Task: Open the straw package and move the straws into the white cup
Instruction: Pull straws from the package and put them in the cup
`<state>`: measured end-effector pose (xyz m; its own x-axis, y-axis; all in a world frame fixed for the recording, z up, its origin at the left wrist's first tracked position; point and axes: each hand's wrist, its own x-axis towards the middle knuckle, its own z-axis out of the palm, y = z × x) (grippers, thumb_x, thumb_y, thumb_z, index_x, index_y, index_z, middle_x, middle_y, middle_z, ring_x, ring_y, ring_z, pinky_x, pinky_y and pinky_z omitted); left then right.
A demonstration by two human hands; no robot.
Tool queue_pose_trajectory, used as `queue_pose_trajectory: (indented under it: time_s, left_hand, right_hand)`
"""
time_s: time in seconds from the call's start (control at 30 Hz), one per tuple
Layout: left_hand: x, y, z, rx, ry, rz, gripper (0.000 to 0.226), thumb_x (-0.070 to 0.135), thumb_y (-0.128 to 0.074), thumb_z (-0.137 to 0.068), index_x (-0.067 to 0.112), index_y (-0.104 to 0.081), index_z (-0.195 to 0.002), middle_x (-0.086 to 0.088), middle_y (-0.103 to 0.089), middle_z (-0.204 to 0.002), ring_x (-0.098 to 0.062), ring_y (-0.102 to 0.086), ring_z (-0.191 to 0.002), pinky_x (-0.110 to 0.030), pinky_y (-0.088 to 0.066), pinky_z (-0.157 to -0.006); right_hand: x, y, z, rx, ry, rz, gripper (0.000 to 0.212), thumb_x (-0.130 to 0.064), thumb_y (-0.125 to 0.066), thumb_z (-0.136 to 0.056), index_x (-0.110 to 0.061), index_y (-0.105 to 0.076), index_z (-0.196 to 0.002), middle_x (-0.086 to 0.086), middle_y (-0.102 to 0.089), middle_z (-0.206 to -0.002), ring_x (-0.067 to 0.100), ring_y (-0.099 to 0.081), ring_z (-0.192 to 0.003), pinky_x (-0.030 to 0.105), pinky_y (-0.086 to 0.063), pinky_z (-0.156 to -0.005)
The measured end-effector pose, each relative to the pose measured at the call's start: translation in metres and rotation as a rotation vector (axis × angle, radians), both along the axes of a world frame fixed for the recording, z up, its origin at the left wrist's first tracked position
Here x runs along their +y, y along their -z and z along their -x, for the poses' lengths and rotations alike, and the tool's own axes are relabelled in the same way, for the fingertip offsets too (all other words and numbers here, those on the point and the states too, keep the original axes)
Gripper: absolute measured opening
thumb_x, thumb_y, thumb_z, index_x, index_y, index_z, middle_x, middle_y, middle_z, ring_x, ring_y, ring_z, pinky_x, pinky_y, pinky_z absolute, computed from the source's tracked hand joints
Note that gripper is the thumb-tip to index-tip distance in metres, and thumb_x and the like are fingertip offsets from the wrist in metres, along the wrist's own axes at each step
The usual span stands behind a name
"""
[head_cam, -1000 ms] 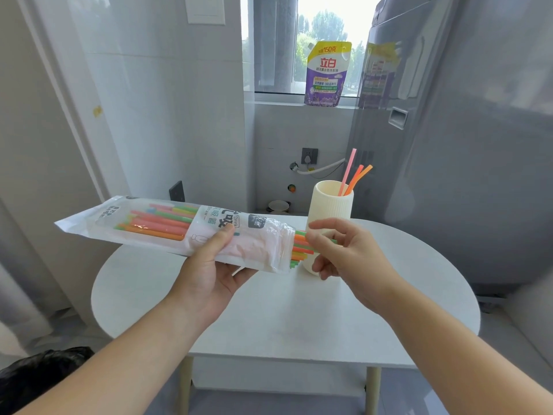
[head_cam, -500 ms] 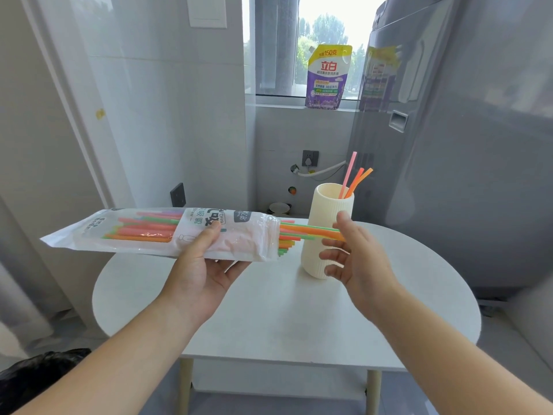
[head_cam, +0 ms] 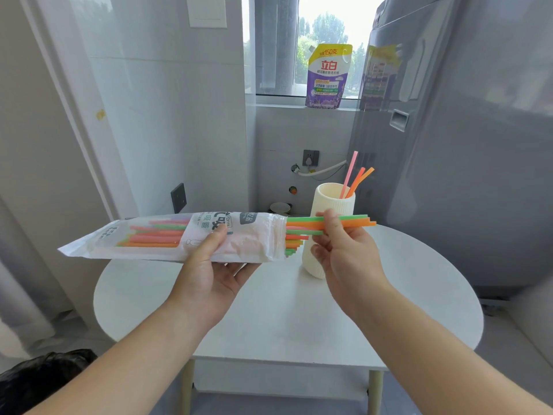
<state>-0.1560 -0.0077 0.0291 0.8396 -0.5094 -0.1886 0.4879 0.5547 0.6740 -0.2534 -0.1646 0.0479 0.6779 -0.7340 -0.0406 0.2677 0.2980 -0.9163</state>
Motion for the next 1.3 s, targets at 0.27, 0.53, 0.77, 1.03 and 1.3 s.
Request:
queue_pose_trajectory:
  time_s: [0.27,0.53,0.77,1.03,1.3]
  left_hand:
    - [0.002,-0.002,-0.007,0.063,-0.059,0.021,0.038,0.024,-0.068,-0.094,0.014,-0.064,-0.131,-0.012,-0.076,-0.117,-0.028,-0.075,-0.103,-0.048,-0.061,-0.085]
    - [0.004,-0.002,-0.014,0.08,-0.105,0.036,0.043,0.024,-0.069,-0.094,0.013,-0.062,-0.135,-0.013,-0.075,-0.121,-0.027,-0.076,-0.102,-0.046,-0.063,-0.081]
    - [0.001,0.005,-0.015,0.099,-0.113,0.016,0.043,0.023,-0.07,-0.093,0.013,-0.062,-0.134,-0.014,-0.075,-0.121,-0.028,-0.075,-0.103,-0.048,-0.063,-0.081]
    - [0.001,0.007,-0.014,0.061,-0.1,-0.006,0.041,0.024,-0.068,-0.094,0.015,-0.062,-0.134,-0.013,-0.074,-0.123,-0.027,-0.074,-0.106,-0.046,-0.063,-0.081]
    - [-0.01,0.01,-0.002,0.026,-0.008,-0.04,0.033,0.023,-0.068,-0.094,0.016,-0.067,-0.126,-0.011,-0.076,-0.118,-0.026,-0.075,-0.101,-0.047,-0.062,-0.081]
  right_hand:
    - [-0.026,-0.021,0.009,-0.004,0.146,0.247,0.026,-0.03,-0.053,-0.103,-0.012,-0.067,-0.09,0.001,-0.068,-0.076,0.011,-0.066,-0.07,0.025,-0.056,-0.065]
    - [-0.051,-0.056,0.027,0.016,0.274,0.451,0.025,-0.028,-0.054,-0.103,-0.013,-0.062,-0.085,0.001,-0.071,-0.072,0.013,-0.073,-0.063,0.026,-0.061,-0.063]
    - [-0.073,-0.073,0.04,0.041,0.432,0.478,0.023,-0.031,-0.055,-0.102,-0.017,-0.062,-0.085,0.0,-0.07,-0.078,0.011,-0.072,-0.063,0.03,-0.062,-0.066]
    - [-0.082,-0.083,0.05,-0.044,0.587,0.535,0.024,-0.03,-0.057,-0.102,-0.018,-0.06,-0.081,-0.002,-0.066,-0.073,0.011,-0.072,-0.061,0.025,-0.06,-0.062]
    - [-0.086,-0.084,0.051,0.082,0.704,0.774,0.033,-0.041,-0.057,-0.099,-0.01,-0.061,-0.088,-0.003,-0.068,-0.071,0.009,-0.071,-0.056,0.039,-0.062,-0.067]
